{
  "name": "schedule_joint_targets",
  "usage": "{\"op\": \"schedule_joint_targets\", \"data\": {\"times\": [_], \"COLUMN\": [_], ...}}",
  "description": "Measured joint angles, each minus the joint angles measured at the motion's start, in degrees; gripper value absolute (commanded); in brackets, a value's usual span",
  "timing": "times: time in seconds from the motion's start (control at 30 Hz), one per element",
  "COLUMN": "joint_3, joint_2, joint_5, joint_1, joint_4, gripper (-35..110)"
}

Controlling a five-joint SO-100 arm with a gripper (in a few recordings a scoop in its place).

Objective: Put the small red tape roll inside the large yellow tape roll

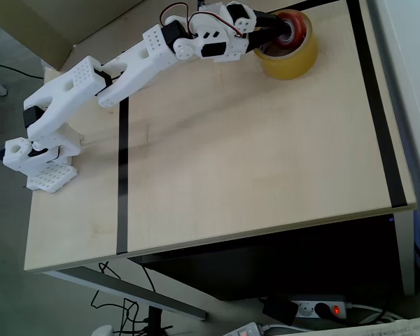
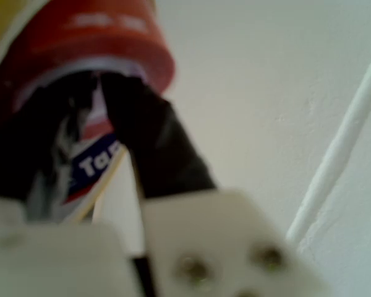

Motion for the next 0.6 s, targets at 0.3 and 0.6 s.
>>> {"op": "schedule_joint_targets", "data": {"times": [0.3,0.6], "joint_3": [-2.81,-16.26], "joint_2": [-1.85,-3.69], "joint_5": [-0.09,-0.09], "joint_1": [-0.09,-0.70], "joint_4": [1.23,20.92], "gripper": [0,0]}}
